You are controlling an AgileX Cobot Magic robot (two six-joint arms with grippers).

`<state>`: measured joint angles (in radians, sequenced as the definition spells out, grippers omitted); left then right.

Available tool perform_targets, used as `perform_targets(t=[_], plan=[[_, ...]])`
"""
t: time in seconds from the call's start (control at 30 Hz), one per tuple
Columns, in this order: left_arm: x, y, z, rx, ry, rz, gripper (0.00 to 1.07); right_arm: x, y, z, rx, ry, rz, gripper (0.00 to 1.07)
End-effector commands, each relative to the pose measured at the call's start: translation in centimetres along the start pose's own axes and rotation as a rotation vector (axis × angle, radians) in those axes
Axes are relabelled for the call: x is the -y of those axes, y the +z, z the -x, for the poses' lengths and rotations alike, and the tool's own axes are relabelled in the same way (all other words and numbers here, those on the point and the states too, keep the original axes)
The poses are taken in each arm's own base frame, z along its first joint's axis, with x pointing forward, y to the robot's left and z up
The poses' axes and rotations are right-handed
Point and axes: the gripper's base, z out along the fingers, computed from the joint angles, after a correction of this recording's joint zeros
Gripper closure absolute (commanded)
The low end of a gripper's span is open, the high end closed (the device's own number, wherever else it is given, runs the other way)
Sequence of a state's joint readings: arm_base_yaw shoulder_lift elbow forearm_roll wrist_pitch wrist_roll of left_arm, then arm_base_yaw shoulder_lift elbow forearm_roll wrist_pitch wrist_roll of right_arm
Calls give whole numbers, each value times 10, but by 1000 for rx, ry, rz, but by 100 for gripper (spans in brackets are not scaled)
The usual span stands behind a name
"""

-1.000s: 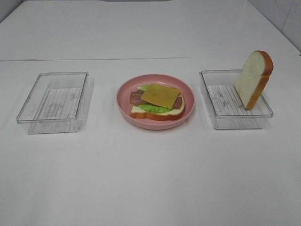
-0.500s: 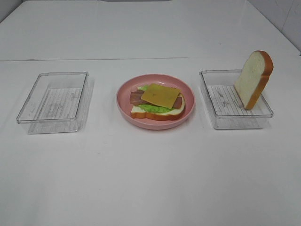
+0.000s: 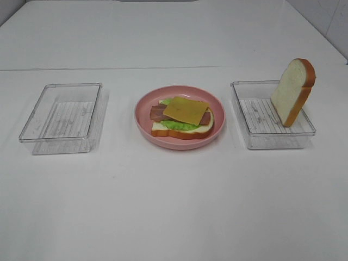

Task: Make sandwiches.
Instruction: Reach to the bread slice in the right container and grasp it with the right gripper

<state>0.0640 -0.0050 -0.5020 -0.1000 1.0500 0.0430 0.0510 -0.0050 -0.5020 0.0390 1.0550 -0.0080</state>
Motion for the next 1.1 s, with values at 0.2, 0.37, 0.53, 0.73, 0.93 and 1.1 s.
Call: perform_targets(t=[0.2, 0.37, 0.53, 0.73, 0.93, 1.1], plan=[[1, -2, 0, 35, -16, 11, 8, 0, -1, -1, 19, -8, 0, 23], [1, -2, 0, 35, -16, 11, 8, 0, -1, -1, 19, -10, -3, 23], [1, -2, 0, 35, -16, 10, 8, 1, -1, -1, 19, -14, -12, 23], [1, -2, 0, 35, -16, 10, 8, 4, 5, 9, -31, -28, -46, 23], [1, -2, 0, 35, -16, 10, 8, 4, 33, 57, -132, -14, -34, 23], [1, -2, 0, 35, -17, 8, 8, 2, 64, 104, -203, 18, -8, 23]])
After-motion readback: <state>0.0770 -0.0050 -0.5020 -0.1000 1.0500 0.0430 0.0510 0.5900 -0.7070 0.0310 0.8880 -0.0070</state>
